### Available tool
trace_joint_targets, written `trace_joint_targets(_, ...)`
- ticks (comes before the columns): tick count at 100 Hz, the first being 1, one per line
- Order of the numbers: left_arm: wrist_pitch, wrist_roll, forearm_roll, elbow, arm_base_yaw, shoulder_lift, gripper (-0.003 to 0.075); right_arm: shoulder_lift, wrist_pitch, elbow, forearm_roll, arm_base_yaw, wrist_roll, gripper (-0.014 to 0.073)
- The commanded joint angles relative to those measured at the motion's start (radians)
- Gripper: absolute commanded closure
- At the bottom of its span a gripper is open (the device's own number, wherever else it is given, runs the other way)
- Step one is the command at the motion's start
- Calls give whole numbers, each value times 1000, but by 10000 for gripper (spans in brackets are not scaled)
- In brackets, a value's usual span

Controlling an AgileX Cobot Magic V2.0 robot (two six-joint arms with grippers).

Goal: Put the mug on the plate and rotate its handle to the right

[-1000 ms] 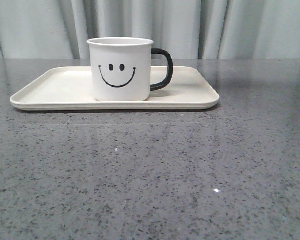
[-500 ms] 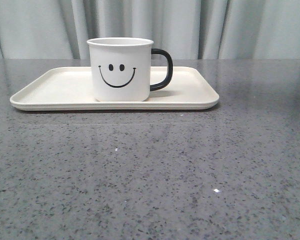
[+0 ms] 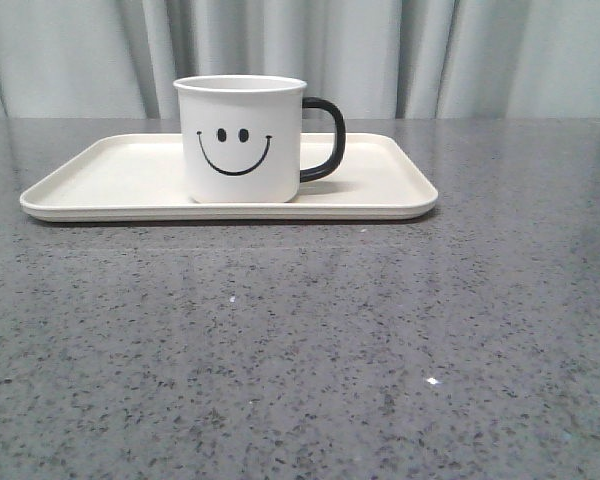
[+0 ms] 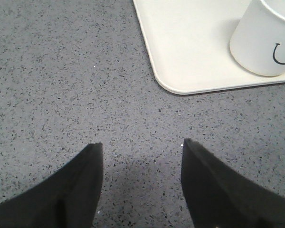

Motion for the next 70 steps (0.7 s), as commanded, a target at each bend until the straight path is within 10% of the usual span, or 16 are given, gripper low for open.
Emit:
trace_joint_targets(1,-68,-1,-9,-26,2,-2,355,-73,-110,73,-12,-32,41,28)
trace_joint_targets(70,-68,-1,-9,-26,2,-2,355,-331,-240,461,-93,-100,229,28)
